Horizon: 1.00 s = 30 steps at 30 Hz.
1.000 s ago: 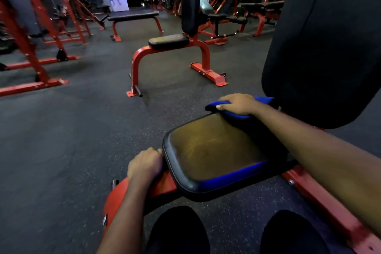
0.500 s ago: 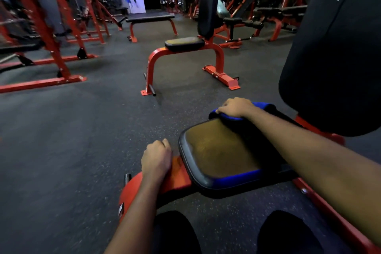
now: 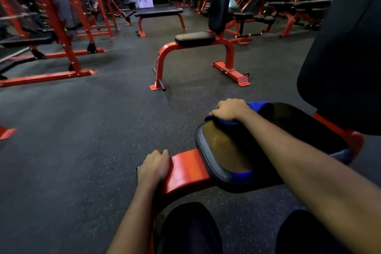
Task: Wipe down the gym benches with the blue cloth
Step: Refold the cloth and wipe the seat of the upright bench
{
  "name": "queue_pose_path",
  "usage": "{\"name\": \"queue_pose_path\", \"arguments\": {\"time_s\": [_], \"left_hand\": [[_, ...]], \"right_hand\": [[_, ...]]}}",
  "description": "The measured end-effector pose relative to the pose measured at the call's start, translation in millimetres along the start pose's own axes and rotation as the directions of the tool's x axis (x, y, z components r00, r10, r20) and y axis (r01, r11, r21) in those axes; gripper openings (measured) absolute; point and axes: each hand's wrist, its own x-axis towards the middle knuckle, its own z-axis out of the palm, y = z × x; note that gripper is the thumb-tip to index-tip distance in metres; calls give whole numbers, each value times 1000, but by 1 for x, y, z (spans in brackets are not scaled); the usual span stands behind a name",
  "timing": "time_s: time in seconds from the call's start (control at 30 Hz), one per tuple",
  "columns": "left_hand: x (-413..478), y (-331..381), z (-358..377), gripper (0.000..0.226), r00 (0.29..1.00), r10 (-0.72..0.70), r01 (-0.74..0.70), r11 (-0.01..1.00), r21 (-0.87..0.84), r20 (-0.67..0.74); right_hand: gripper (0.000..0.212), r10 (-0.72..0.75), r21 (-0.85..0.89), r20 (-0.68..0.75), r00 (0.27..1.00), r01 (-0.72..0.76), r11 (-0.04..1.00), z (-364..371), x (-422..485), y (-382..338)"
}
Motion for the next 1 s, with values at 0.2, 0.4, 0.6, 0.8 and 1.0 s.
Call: {"name": "queue_pose_path", "arguments": {"time_s": [0.2, 0.4, 0.6, 0.8, 1.0], "left_hand": [[6, -7, 5, 46, 999, 47, -47, 999, -18, 2], [8, -7, 6, 46, 999, 47, -47, 998, -43, 9], [8, -7, 5, 45, 999, 42, -41, 998, -42, 2], [7, -9, 5, 48, 998, 68, -68, 998, -1, 2], [2, -7, 2, 48, 997, 83, -83, 997, 2, 4]], "right_hand": [[43, -209, 134, -37, 977, 212, 968, 6, -13, -15], [49, -138, 11, -22, 990, 138, 990, 7, -15, -41], [39, -429, -68, -59, 901, 425, 903, 16, -61, -66], [41, -322, -42, 9, 947, 322, 946, 15, -67, -79], [36, -301, -186, -44, 953, 288, 939, 21, -101, -97]]}}
